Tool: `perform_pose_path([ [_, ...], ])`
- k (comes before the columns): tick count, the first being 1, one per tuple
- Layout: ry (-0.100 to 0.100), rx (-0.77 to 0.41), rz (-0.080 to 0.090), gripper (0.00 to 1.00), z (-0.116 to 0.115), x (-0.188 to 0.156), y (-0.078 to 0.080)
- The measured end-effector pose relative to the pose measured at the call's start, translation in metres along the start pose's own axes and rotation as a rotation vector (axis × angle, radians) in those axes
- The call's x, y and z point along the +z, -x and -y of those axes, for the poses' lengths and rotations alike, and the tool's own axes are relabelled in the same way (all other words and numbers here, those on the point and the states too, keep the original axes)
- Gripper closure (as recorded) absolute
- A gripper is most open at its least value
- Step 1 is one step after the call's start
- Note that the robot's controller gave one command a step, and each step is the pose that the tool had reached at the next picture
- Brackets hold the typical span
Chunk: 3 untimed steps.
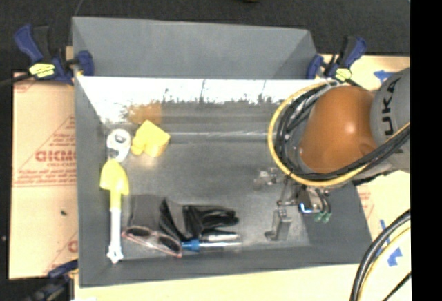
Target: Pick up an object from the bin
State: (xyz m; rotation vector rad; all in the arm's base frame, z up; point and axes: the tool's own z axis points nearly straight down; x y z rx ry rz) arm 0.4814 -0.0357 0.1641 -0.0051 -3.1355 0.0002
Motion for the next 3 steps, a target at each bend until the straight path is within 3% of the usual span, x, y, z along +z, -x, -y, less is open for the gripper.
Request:
perform_pose_path([
  [1, -0.001, -0.002, 0.009, 0.0, 0.0, -0.004, 0.002],
  [2, 0.001, -0.107, 0.011, 0.0, -0.078, 0.096, 0.001],
  [3, -0.001, -0.095, 0.011, 0.0, -0.069, 0.032, 0.001],
])
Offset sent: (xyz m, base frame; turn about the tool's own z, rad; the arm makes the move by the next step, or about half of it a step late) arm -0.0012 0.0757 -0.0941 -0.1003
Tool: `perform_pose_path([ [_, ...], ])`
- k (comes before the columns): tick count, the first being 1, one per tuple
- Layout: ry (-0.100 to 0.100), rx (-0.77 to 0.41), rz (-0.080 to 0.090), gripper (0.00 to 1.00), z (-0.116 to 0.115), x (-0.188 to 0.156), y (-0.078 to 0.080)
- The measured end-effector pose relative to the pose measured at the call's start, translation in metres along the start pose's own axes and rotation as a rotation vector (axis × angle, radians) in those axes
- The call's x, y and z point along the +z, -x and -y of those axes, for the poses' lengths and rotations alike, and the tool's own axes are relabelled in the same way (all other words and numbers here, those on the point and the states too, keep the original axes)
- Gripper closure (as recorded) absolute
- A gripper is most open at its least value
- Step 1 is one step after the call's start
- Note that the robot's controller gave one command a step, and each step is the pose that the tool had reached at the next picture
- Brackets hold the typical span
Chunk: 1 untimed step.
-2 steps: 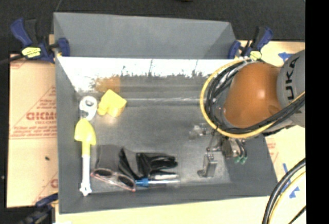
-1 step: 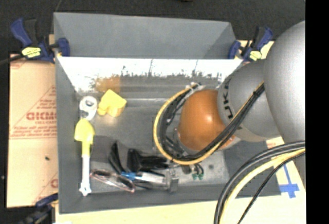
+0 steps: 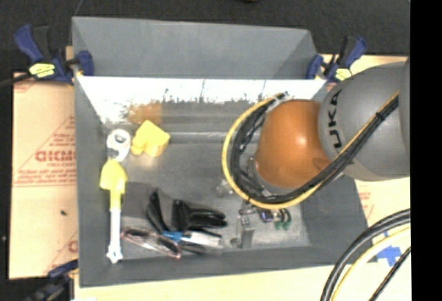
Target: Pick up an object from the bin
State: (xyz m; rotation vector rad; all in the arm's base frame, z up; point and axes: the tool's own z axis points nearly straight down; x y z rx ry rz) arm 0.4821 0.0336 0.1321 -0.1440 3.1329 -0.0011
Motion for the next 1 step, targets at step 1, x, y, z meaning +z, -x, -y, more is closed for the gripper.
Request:
perform_pose_path([
  [1, 0.002, -0.001, 0.004, 0.0, 0.027, 0.0322, -0.0057],
])
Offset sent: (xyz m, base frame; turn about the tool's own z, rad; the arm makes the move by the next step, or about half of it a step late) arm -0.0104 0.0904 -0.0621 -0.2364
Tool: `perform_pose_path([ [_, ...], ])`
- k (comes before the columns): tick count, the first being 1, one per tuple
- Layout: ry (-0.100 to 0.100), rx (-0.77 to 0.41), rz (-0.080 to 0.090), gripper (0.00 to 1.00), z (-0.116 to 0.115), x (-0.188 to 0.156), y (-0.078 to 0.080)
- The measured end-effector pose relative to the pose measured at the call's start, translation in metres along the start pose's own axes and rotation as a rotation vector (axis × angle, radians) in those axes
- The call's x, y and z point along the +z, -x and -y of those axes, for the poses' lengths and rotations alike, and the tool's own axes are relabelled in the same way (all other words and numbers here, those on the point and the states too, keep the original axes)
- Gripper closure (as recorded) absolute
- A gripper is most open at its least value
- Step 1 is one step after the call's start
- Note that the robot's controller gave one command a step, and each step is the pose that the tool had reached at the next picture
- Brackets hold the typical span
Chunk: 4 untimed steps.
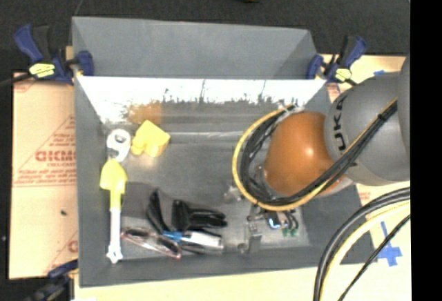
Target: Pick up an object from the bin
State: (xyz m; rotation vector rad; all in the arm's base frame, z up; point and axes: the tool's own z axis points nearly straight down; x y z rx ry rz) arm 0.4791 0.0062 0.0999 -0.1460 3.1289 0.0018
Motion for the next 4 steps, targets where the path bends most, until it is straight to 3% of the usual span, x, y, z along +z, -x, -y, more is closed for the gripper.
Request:
perform_pose_path([
  [1, -0.004, -0.216, 0.013, 0.0, -0.106, 0.024, 0.009],
  [2, 0.0, -0.212, 0.007, 1.0, -0.094, 0.029, 0.031],
  [4, 0.0, -0.212, 0.006, 1.0, -0.094, 0.024, 0.03],
])
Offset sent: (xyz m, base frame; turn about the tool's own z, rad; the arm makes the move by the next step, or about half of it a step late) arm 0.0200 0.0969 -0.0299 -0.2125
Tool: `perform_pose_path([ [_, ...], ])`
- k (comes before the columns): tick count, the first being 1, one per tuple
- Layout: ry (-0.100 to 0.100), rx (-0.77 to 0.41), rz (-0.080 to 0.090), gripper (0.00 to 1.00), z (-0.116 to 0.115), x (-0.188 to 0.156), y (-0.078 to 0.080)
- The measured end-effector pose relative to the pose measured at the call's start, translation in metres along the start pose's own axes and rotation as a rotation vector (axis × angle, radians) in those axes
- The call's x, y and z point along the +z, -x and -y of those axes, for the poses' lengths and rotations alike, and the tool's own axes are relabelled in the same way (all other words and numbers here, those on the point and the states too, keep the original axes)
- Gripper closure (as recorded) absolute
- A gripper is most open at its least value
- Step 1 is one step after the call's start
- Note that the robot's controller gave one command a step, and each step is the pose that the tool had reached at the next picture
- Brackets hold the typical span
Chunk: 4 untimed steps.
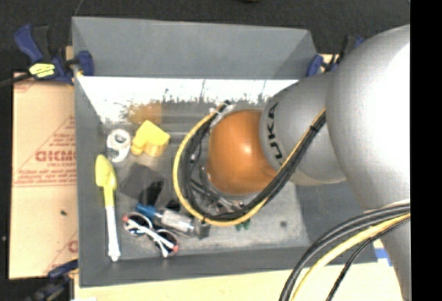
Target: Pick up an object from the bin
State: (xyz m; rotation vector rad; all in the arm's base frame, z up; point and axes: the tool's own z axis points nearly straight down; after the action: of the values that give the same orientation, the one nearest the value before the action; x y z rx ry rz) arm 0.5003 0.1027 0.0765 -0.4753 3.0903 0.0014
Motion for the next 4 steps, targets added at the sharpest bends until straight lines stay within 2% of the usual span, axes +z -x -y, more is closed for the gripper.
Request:
perform_pose_path([
  [3, 0.0, 0.001, -0.008, 1.0, 0.0, -0.047, -0.001],
  [4, -0.001, 0.002, -0.003, 1.0, 0.001, -0.069, 0.0],
])
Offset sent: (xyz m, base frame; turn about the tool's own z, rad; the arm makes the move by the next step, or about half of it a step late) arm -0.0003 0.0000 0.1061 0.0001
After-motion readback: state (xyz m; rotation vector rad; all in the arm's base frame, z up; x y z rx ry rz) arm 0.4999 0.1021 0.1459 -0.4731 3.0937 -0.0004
